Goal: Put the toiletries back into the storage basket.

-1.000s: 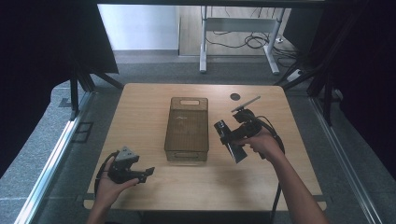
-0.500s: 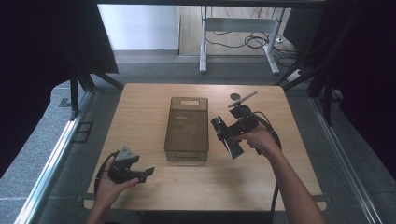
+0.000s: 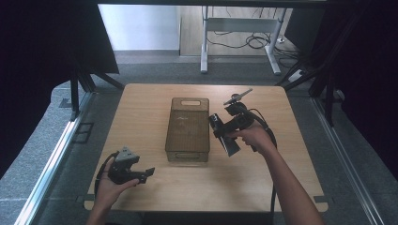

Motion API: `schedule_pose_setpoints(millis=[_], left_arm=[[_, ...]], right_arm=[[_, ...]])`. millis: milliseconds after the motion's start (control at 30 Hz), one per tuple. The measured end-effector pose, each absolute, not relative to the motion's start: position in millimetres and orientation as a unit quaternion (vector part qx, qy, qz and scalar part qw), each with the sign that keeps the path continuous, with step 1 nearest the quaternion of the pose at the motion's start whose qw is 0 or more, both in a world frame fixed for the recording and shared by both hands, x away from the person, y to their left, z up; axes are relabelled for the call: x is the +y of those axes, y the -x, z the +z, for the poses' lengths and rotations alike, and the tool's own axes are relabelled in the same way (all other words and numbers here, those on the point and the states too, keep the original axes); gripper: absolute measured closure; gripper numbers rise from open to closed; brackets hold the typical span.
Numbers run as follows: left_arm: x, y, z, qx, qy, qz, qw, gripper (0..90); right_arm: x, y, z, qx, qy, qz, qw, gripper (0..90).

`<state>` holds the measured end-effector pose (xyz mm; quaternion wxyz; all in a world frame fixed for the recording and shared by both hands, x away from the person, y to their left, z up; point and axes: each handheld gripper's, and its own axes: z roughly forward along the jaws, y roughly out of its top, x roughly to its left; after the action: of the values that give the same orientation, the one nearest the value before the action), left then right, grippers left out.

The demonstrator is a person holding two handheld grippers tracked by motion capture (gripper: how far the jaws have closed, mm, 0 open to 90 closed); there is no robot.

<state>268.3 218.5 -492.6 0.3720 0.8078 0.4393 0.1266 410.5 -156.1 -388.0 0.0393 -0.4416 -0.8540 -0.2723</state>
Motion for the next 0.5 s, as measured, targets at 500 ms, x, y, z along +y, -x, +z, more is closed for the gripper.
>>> schedule_pose_setpoints(millis=[500], left_arm=[[218.3, -268.2, -492.7, 0.438, -0.809, 0.127, 0.371, 20.4]], right_arm=[[-139.1, -417.1, -385.9, -0.857, 0.433, -0.276, 0.046, 46.7]])
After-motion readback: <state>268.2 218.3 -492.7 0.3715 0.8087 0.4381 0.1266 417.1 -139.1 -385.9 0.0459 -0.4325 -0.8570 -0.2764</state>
